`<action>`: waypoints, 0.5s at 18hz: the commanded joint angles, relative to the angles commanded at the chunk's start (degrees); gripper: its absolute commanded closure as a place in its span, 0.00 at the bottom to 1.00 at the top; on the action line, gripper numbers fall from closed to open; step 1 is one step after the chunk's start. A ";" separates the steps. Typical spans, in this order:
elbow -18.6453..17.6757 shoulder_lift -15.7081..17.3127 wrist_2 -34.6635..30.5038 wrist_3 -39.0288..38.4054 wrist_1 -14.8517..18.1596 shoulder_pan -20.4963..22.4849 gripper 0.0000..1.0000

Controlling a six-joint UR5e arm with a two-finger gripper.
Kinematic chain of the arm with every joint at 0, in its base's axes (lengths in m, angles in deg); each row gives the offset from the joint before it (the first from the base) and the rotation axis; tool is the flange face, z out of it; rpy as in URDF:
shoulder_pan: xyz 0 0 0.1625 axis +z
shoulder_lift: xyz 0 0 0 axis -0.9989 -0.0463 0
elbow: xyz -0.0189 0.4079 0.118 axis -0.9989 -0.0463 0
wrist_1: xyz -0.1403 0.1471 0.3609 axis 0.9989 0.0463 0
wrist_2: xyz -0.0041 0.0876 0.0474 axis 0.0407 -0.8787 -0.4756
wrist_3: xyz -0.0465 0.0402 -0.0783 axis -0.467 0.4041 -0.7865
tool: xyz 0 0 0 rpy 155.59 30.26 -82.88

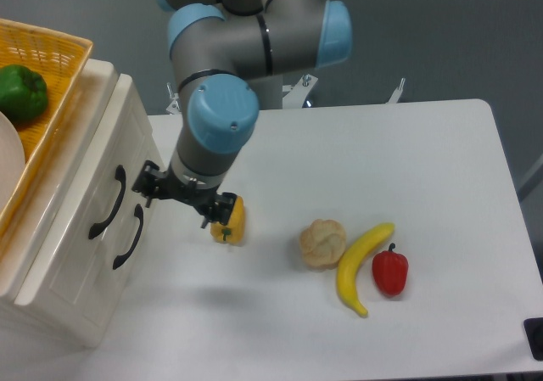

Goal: Slide open the top white drawer

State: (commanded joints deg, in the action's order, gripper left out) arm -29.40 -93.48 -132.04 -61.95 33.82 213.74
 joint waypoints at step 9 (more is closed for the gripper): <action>-1.32 0.26 1.41 -1.93 -0.09 -0.71 0.00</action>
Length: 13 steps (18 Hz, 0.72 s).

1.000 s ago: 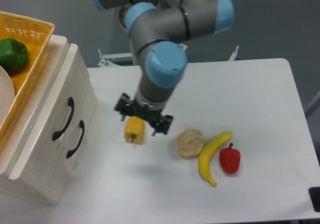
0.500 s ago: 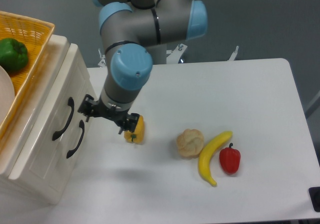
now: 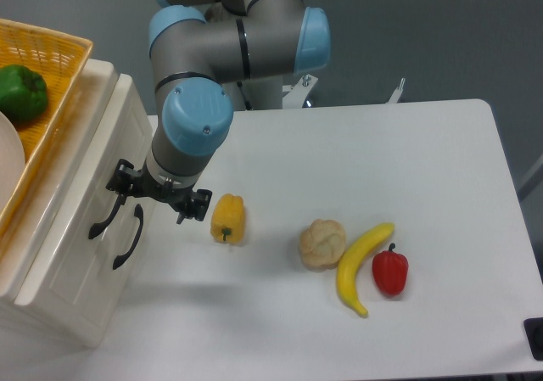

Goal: Slide open the top white drawer

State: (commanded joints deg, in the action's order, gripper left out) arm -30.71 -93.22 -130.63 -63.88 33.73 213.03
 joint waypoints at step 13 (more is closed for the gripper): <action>-1.06 -0.18 0.53 -2.11 -0.35 -1.23 0.00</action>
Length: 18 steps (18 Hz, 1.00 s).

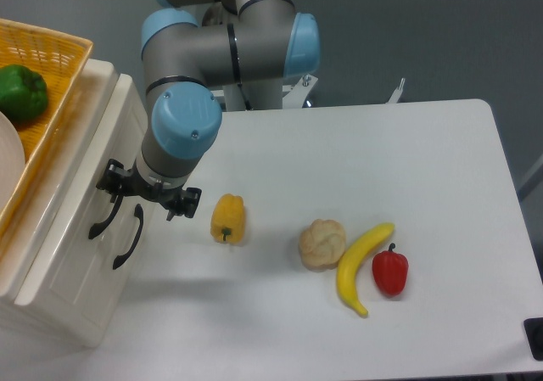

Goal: Slide open the top white drawer

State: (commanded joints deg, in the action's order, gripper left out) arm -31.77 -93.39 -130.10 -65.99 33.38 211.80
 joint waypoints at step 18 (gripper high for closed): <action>-0.35 -1.41 -0.70 -0.09 -1.58 -0.88 0.00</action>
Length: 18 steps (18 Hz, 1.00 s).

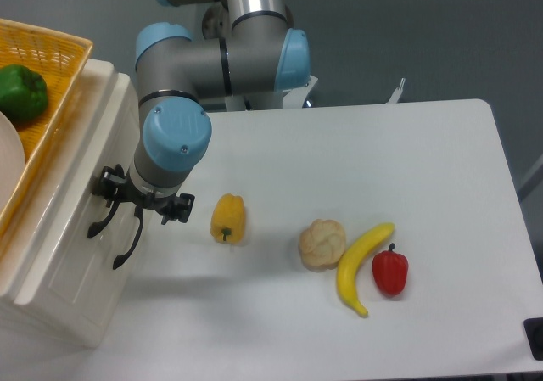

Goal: Slide open the top white drawer

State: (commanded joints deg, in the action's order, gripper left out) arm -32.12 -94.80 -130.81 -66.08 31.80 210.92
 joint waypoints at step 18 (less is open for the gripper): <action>0.26 0.18 -4.92 3.34 -1.76 0.53 0.00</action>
State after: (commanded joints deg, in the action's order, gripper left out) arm -31.86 -94.62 -135.73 -62.74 30.04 211.45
